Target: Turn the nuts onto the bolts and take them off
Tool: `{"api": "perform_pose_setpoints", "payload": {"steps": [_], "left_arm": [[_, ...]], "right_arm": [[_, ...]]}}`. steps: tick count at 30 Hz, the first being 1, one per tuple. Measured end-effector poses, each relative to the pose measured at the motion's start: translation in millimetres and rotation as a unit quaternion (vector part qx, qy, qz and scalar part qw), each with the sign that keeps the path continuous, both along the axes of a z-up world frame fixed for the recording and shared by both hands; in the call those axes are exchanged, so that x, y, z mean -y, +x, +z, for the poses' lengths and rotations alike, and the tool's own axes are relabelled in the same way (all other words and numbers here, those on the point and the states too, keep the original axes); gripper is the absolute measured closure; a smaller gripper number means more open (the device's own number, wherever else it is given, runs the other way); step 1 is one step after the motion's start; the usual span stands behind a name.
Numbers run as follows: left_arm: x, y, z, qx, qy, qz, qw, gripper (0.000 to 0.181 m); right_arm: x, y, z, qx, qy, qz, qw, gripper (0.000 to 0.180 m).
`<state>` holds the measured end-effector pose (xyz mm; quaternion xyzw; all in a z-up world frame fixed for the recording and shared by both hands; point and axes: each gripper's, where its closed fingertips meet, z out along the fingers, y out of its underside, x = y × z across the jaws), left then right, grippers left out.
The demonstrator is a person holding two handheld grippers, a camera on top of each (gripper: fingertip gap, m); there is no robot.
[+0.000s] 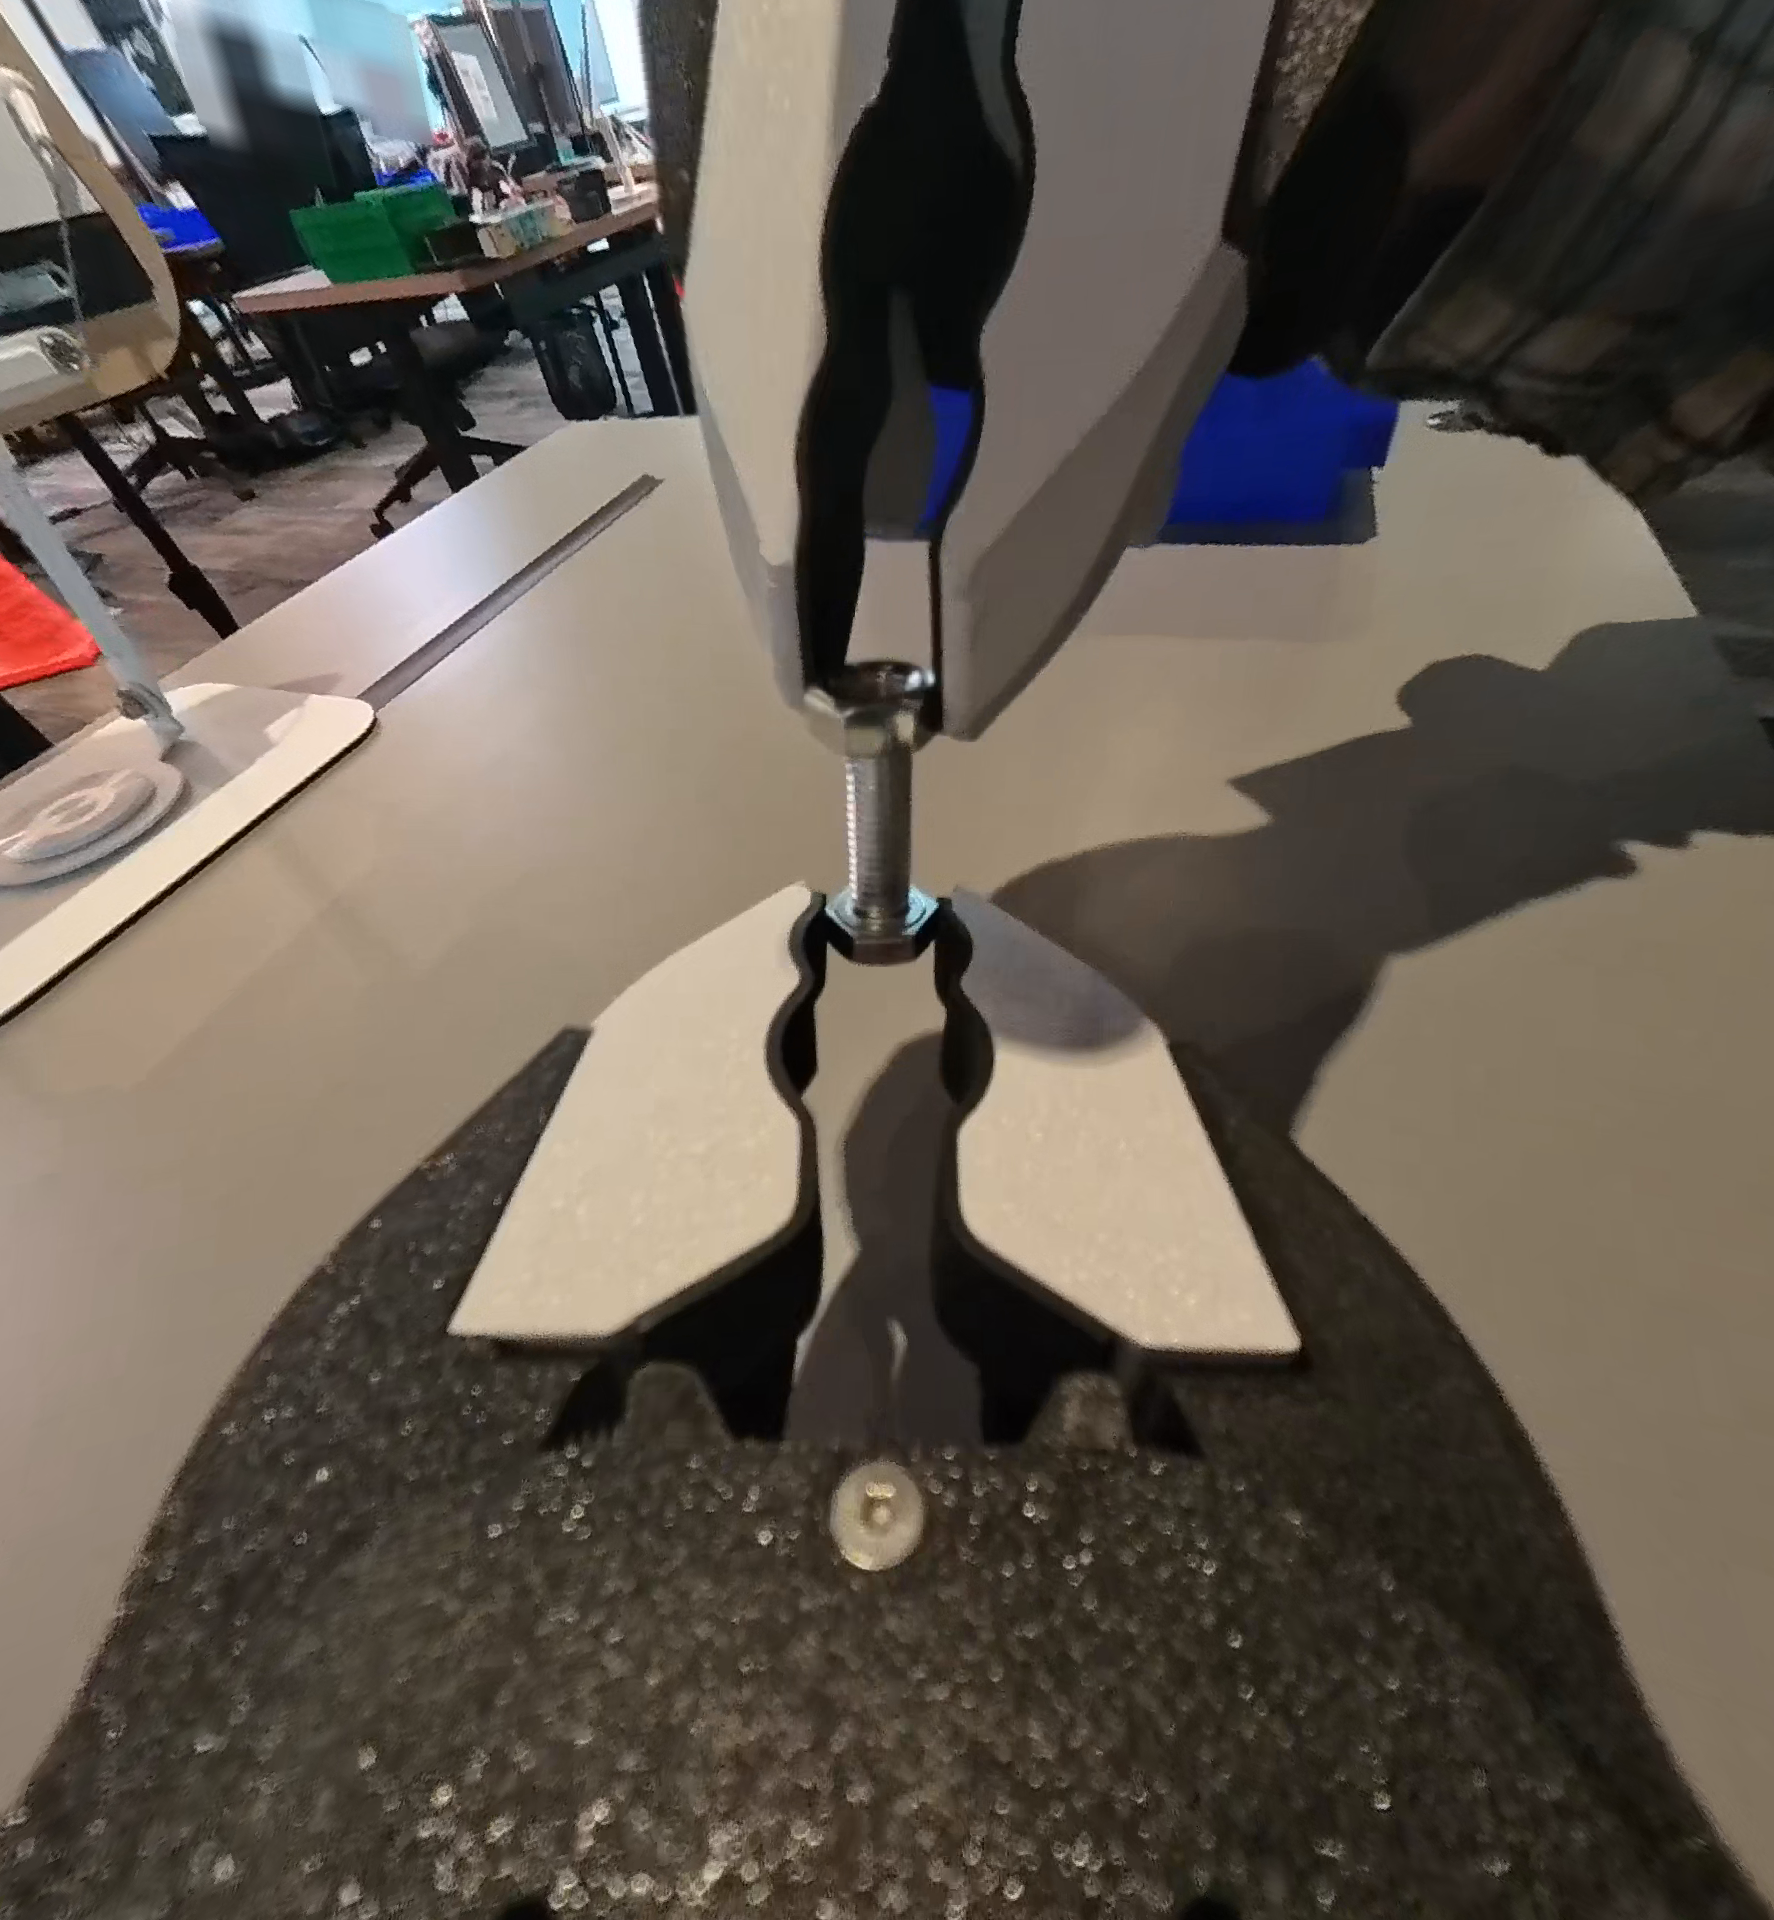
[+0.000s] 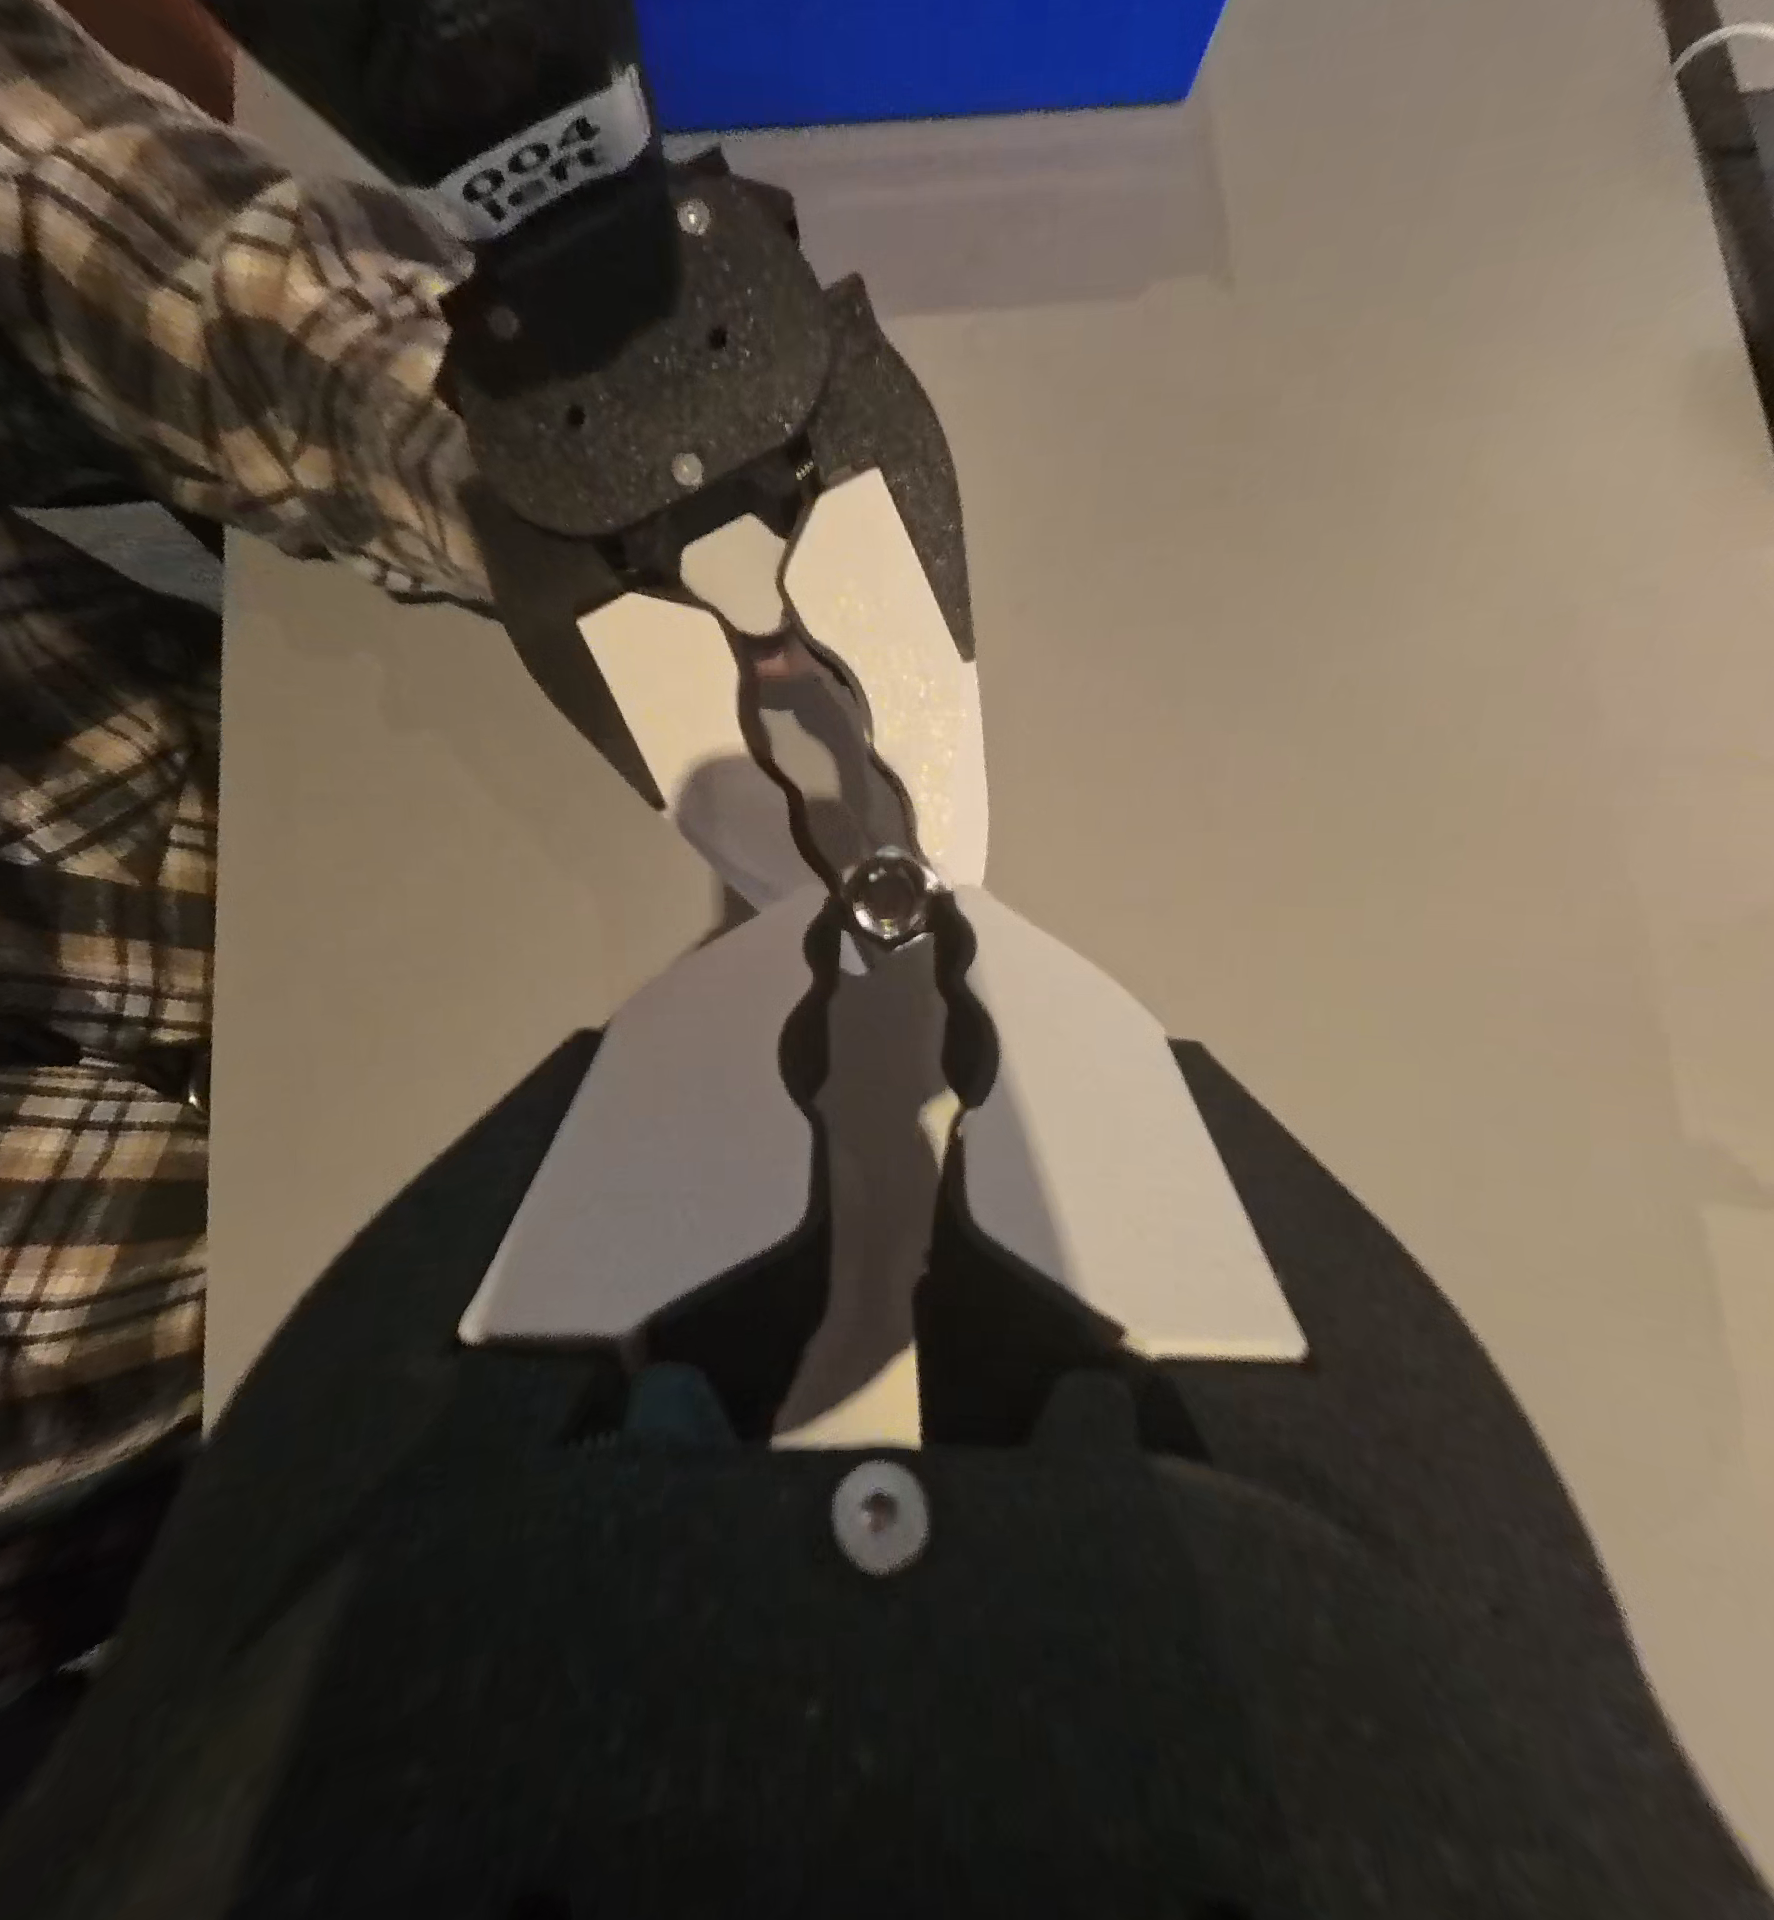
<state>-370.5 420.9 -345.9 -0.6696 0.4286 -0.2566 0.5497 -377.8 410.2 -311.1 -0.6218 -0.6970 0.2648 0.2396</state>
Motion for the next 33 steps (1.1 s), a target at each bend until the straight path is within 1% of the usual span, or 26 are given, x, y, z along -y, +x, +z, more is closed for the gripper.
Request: {"api": "perform_pose_setpoints", "payload": {"steps": [4,17,21,27,31,33], "left_arm": [[0,2,-6,-0.011,-0.011,-0.005,1.0,0.162],[1,2,-2,0.005,-0.014,-0.012,1.0,0.162],[3,3,-1,0.007,-0.012,-0.015,1.0,0.162],[2,2,1,0.012,-0.01,-0.015,1.0,0.162],[2,2,2,0.017,-0.011,-0.014,1.0,0.162],[1,1,4,0.027,-0.013,-0.011,0.999,0.161]], "right_arm": [[0,2,-4,0.014,0.004,0.002,1.0,0.163],[-1,0,0,-0.009,0.006,0.006,1.0,0.163],[-2,0,-1,-0.008,0.014,0.004,1.0,0.159],[-3,-2,1,-0.016,0.015,0.003,1.0,0.158],[-2,-3,8,-0.032,0.017,0.007,0.999,0.152],[-4,-3,13,-0.053,0.018,-0.004,0.998,0.146]]}}
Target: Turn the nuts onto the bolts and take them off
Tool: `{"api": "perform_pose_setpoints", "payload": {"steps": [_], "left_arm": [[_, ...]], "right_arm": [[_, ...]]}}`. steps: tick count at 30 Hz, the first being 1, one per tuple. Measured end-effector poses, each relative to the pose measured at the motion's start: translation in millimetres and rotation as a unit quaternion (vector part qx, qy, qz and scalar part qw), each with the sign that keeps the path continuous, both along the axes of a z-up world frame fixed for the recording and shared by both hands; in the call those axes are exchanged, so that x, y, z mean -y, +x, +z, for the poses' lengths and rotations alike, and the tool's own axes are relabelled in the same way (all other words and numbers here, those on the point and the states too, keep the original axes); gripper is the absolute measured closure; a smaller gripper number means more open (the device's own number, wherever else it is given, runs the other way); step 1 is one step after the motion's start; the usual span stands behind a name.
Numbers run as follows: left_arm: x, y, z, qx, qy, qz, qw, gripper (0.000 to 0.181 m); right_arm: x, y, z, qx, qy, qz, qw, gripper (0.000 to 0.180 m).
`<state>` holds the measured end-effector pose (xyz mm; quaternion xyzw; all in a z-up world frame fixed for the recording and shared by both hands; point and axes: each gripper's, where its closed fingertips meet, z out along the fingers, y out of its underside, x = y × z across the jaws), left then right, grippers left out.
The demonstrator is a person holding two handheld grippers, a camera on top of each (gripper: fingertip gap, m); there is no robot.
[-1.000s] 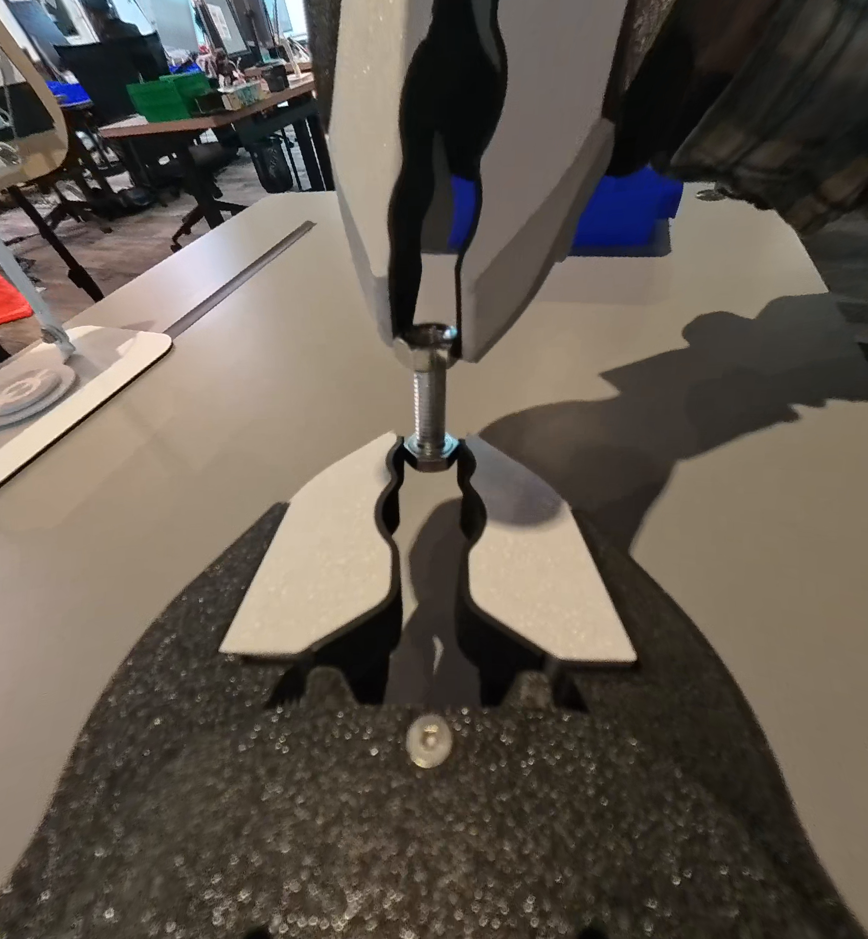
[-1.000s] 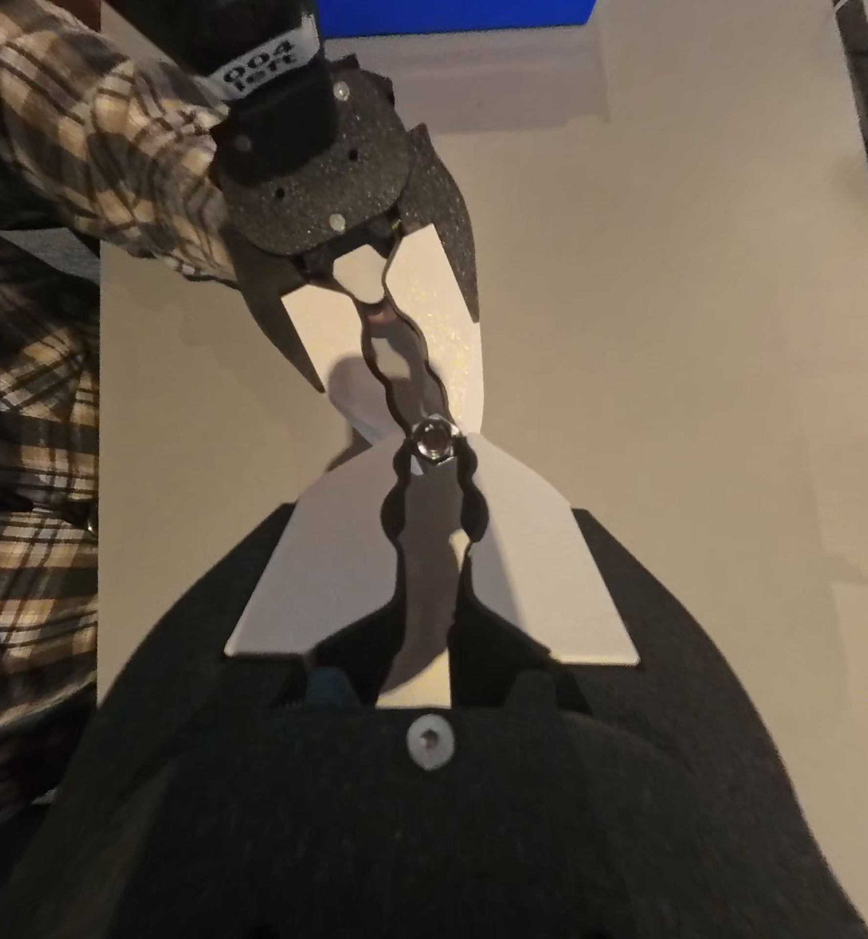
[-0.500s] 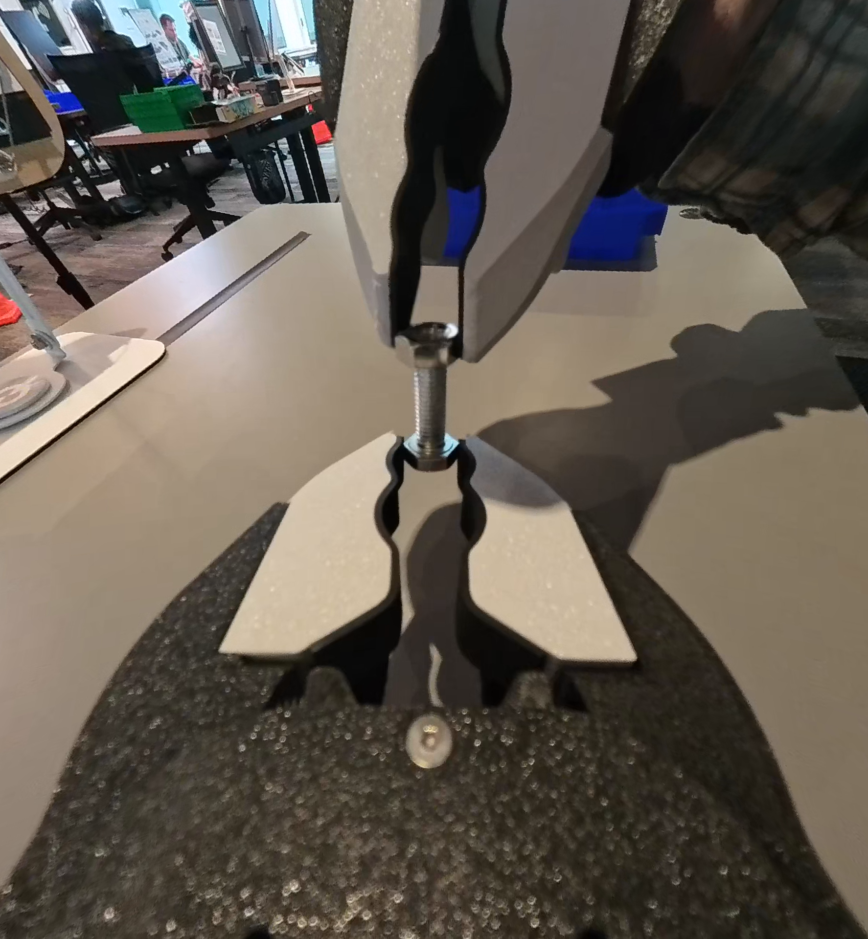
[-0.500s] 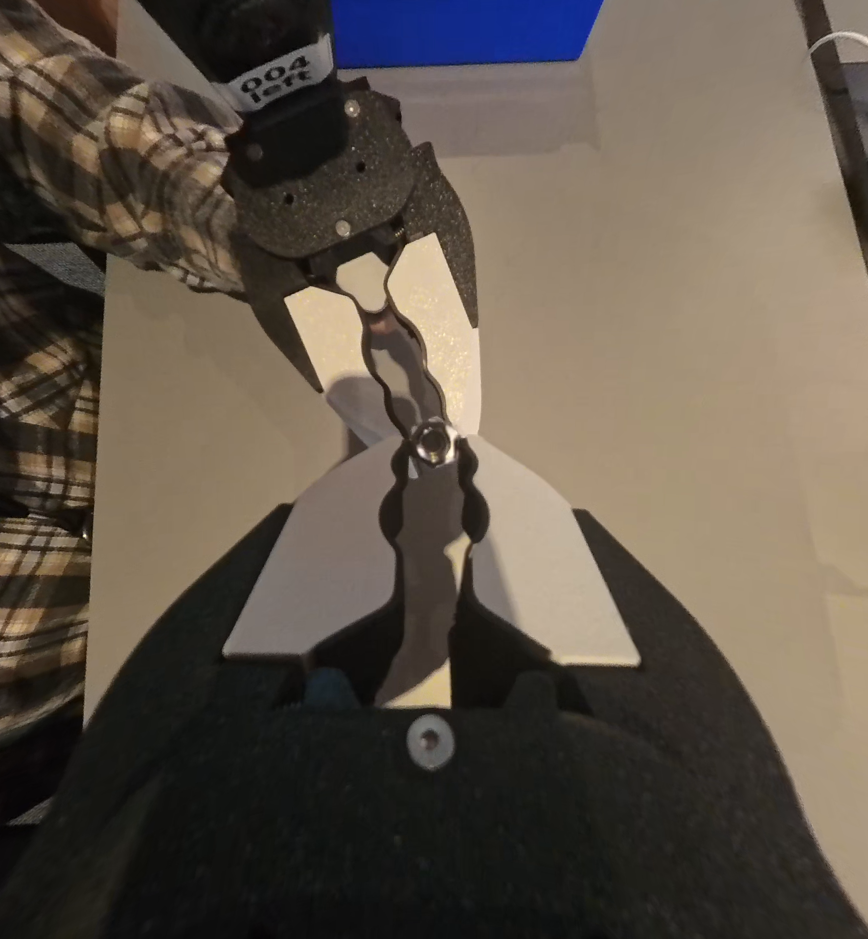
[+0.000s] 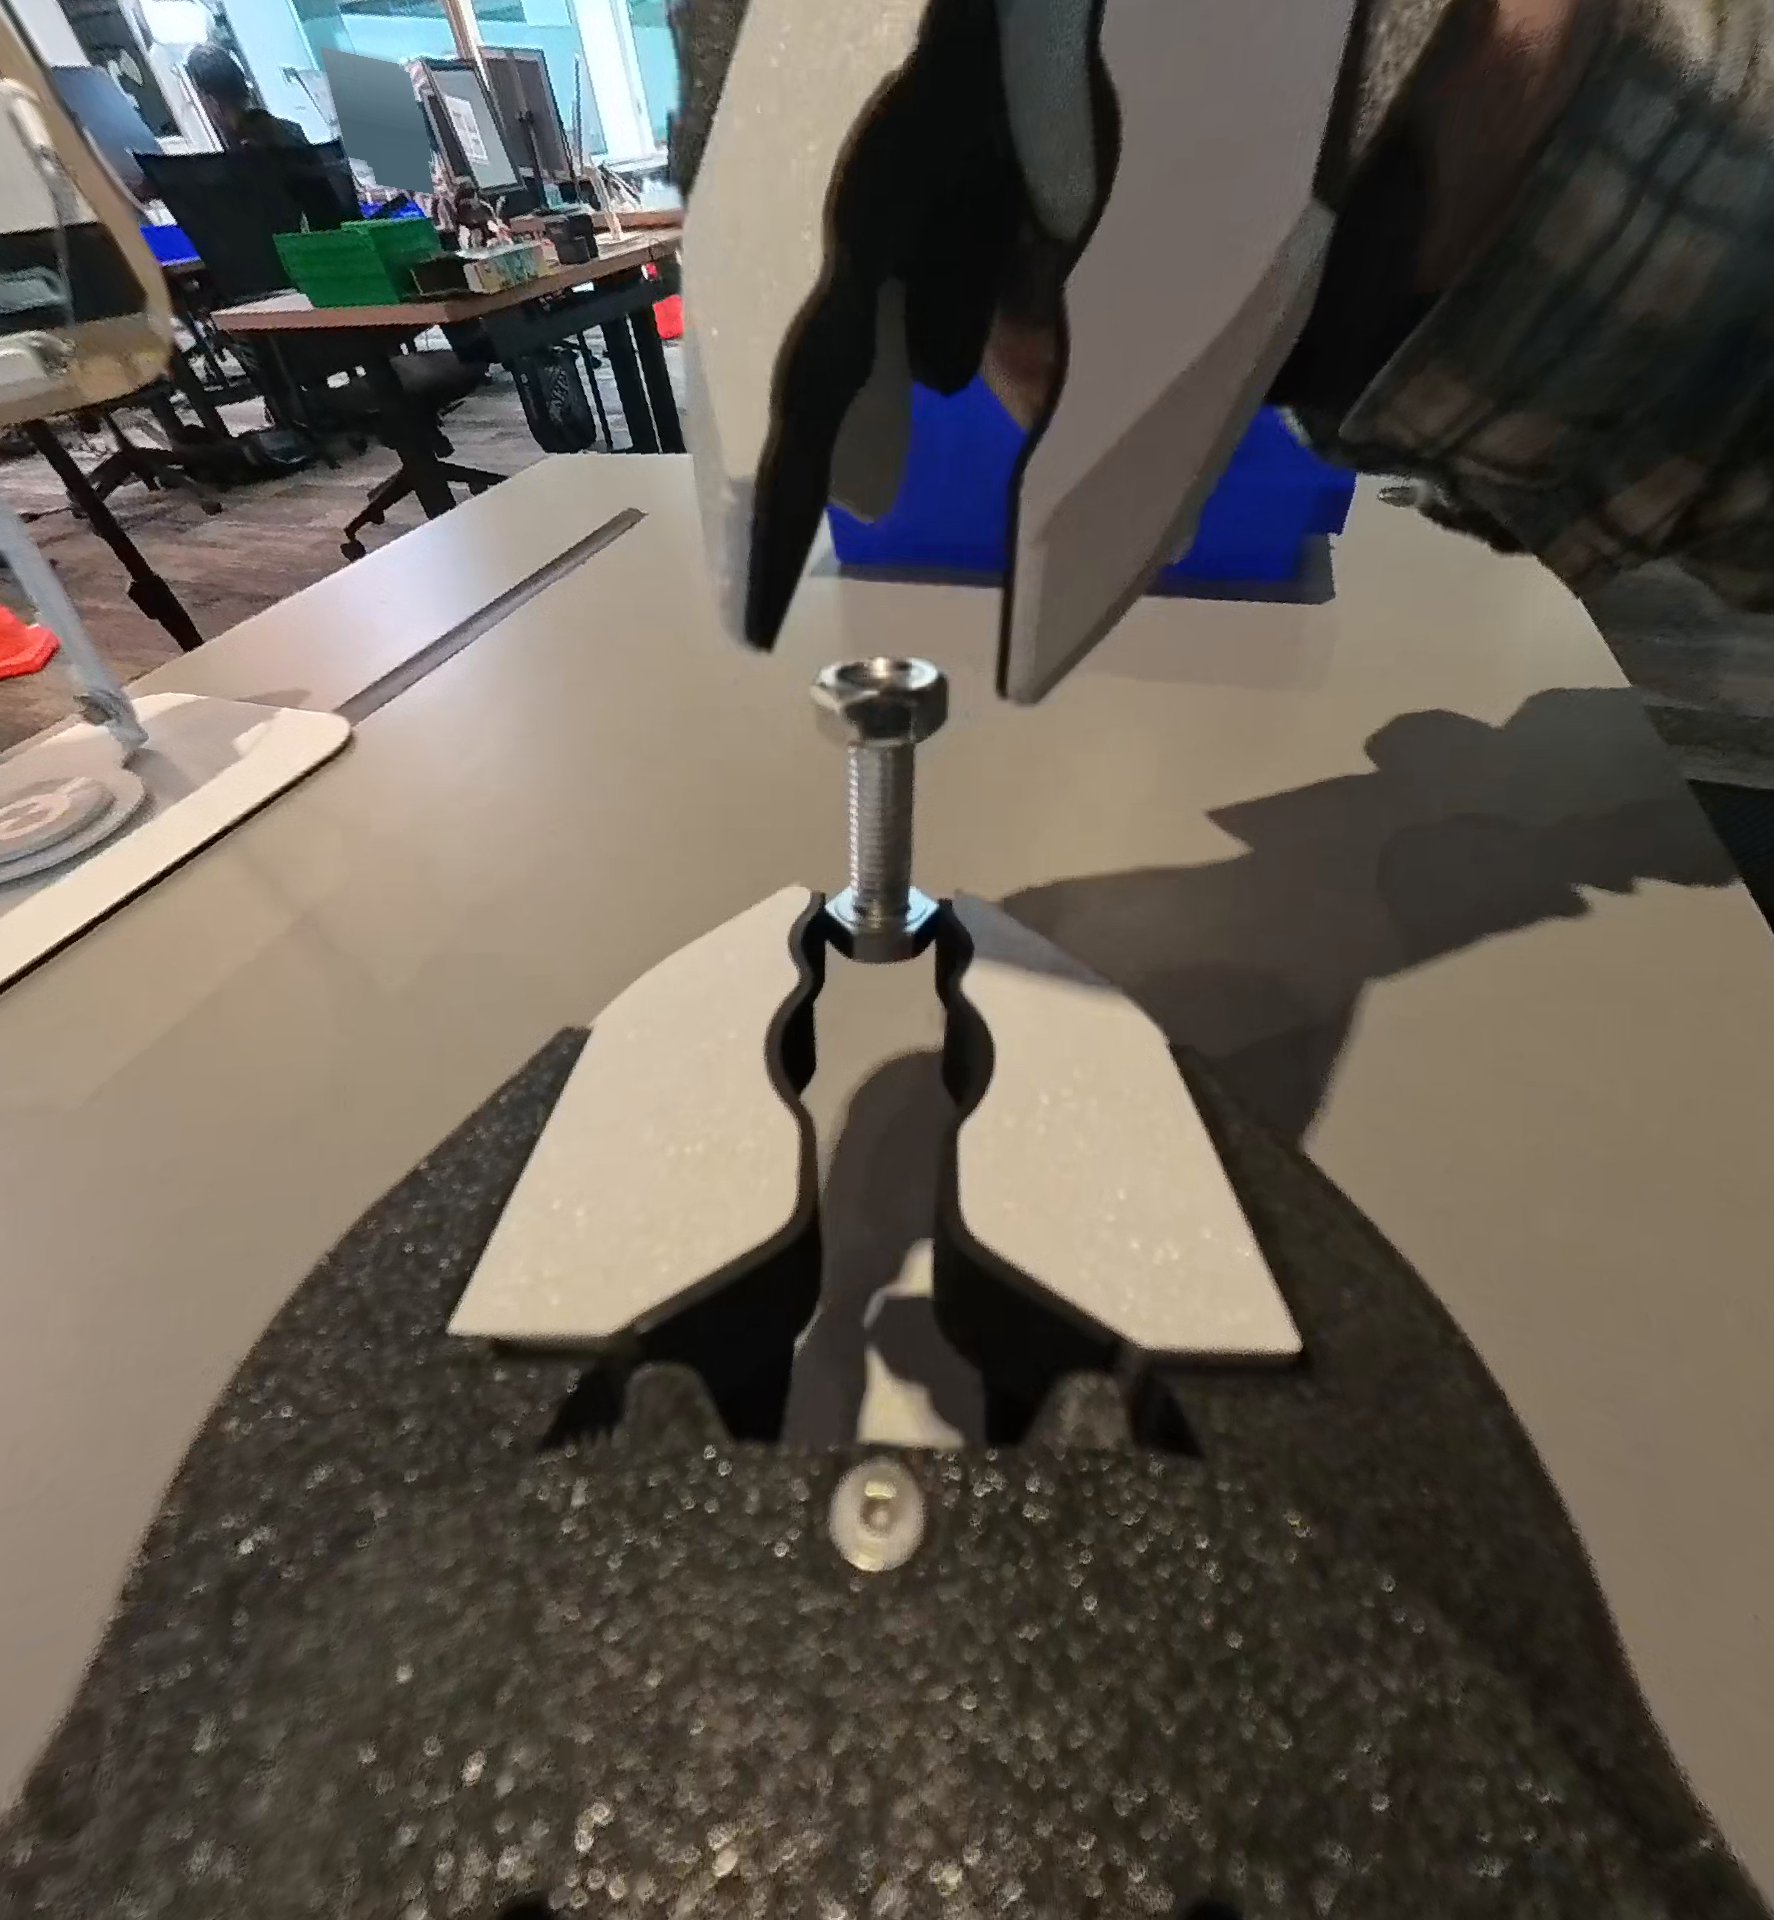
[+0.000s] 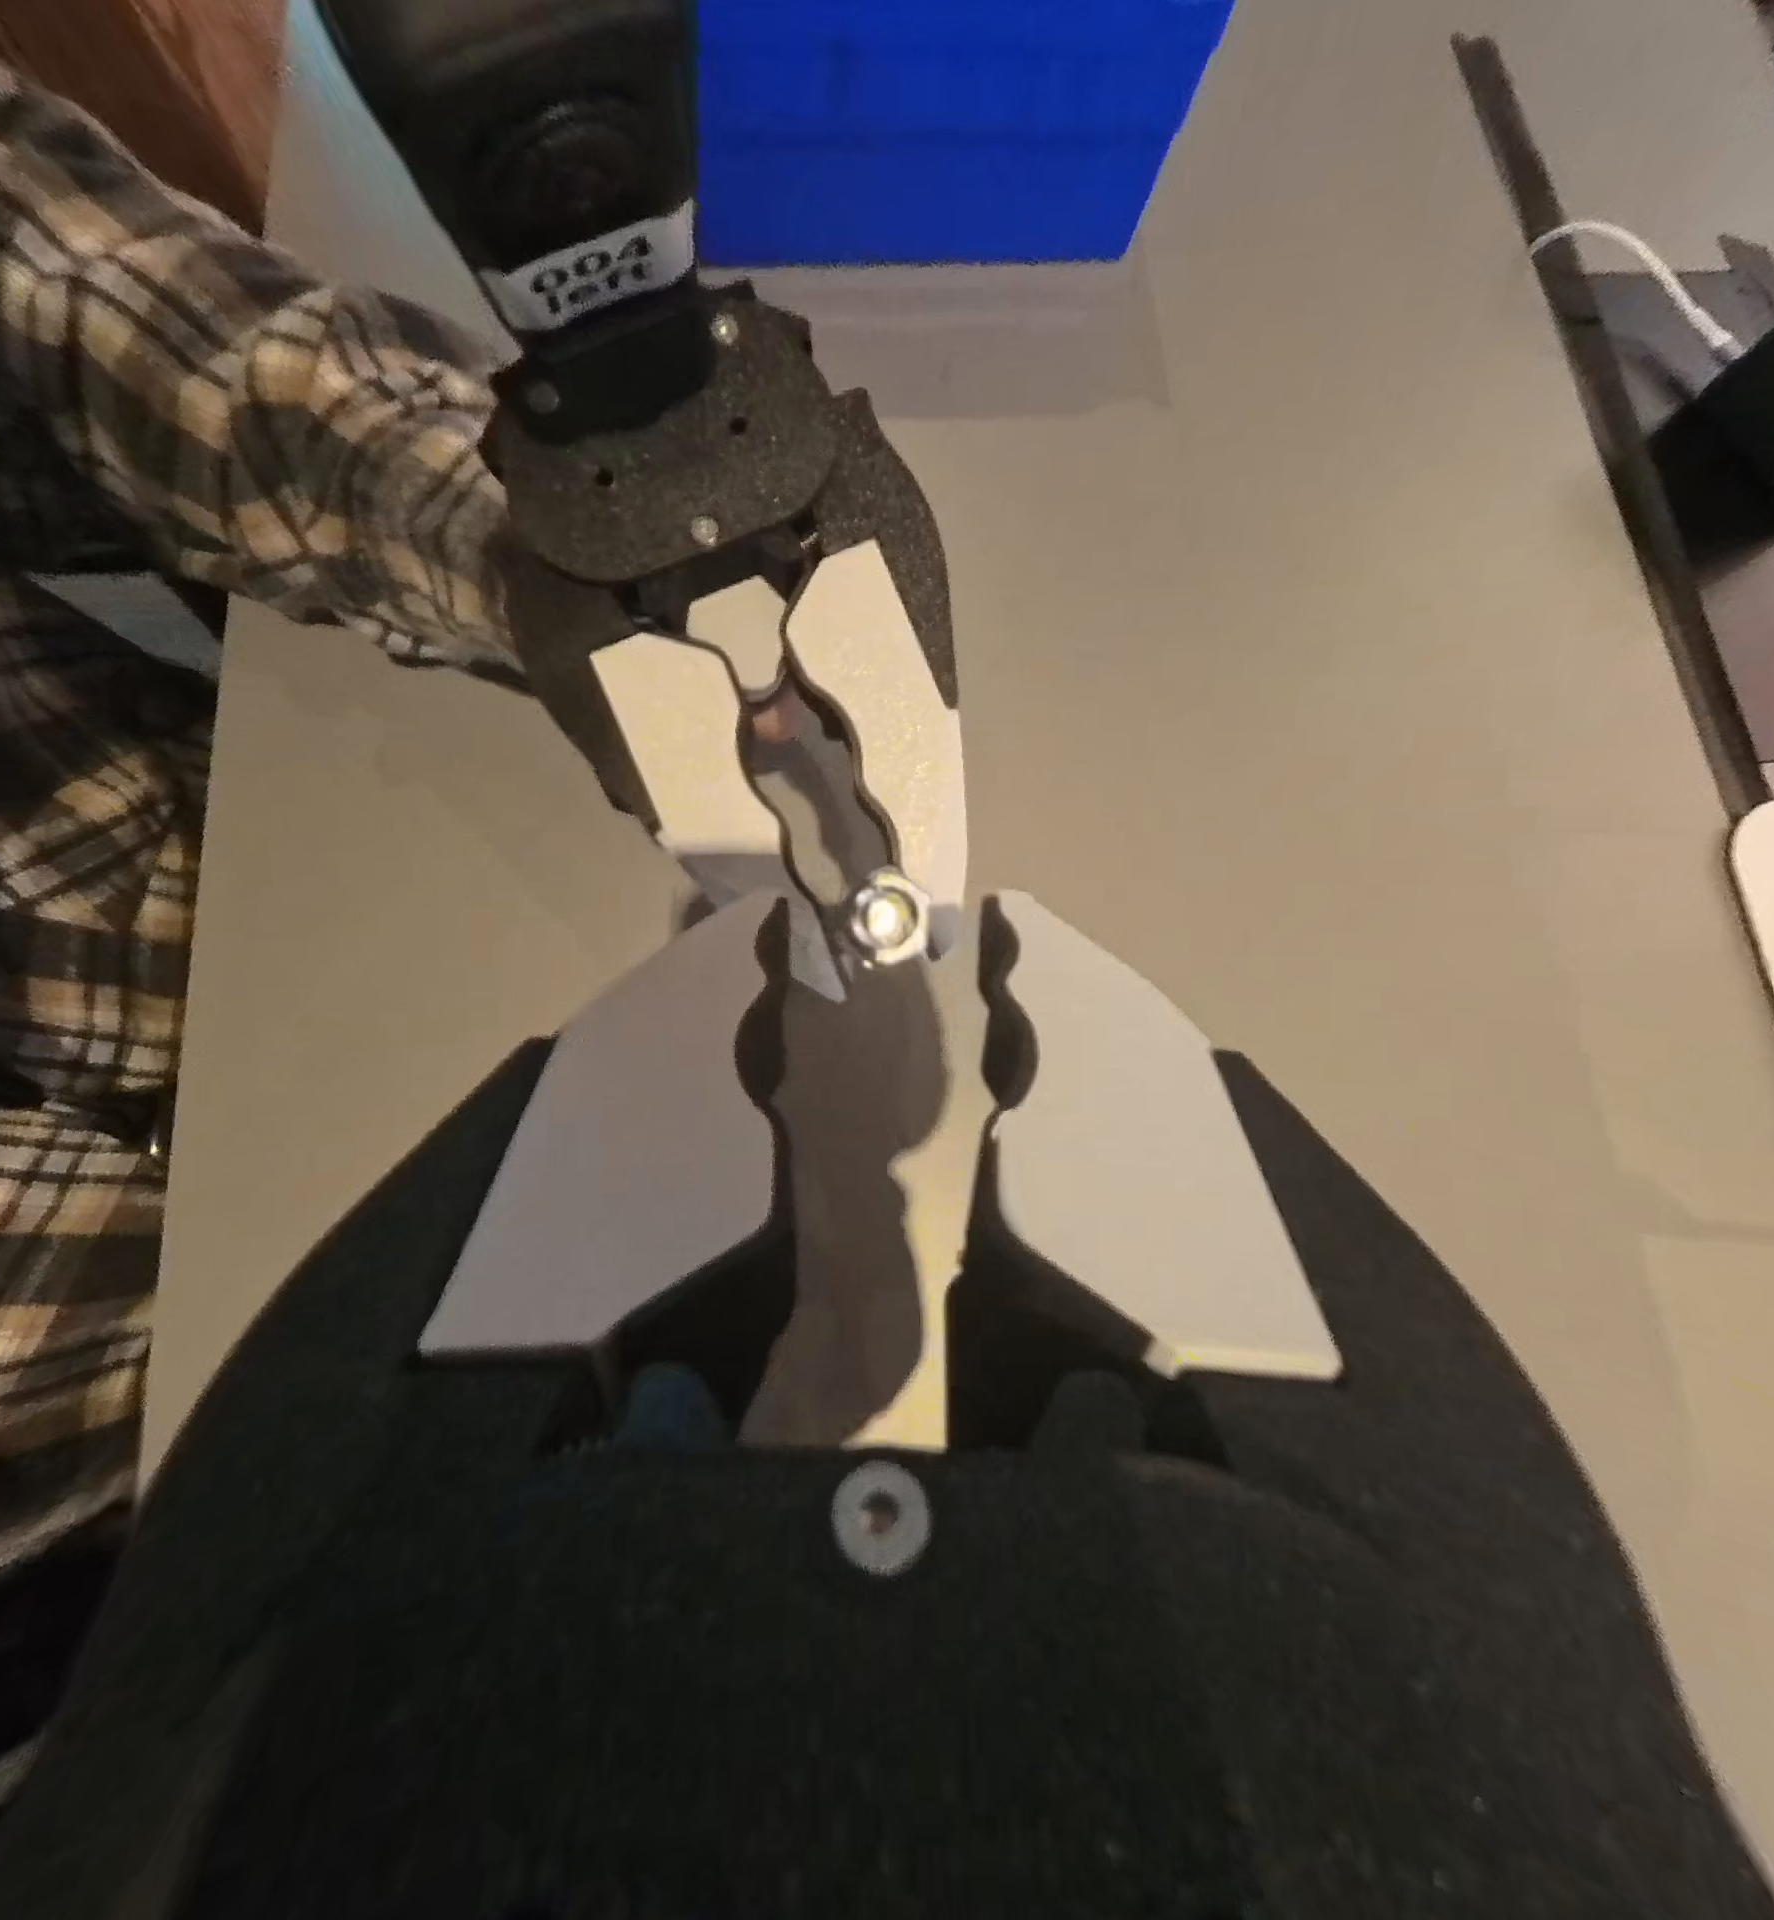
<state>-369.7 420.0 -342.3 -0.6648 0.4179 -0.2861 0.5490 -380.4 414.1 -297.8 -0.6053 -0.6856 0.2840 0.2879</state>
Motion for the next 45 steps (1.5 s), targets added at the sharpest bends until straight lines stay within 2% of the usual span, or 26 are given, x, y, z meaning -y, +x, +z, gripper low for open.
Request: {"api": "perform_pose_setpoints", "payload": {"steps": [4,7,10,12,22,45], "left_arm": [[-3,-5,7,0.041,-0.012,0.007,0.999,0.162],[-5,-9,16,0.082,-0.018,0.01,0.996,0.162],[-2,-10,26,0.118,-0.016,0.001,0.993,0.162],[0,-10,29,0.122,-0.006,0.0,0.993,0.161],[7,-7,40,0.13,0.022,-0.013,0.991,0.161],[9,-7,42,0.132,0.03,-0.017,0.991,0.161]], "right_arm": [[-3,2,16,-0.092,-0.02,-0.036,0.995,0.124],[-8,3,30,-0.206,-0.064,-0.081,0.973,0.102],[-12,2,37,-0.305,-0.098,-0.103,0.942,0.095],[-18,0,38,-0.334,-0.096,-0.118,0.93,0.091],[-23,-19,30,-0.323,-0.079,-0.104,0.937,0.089],[-25,-12,32,-0.329,-0.08,-0.1,0.936,0.094]]}}
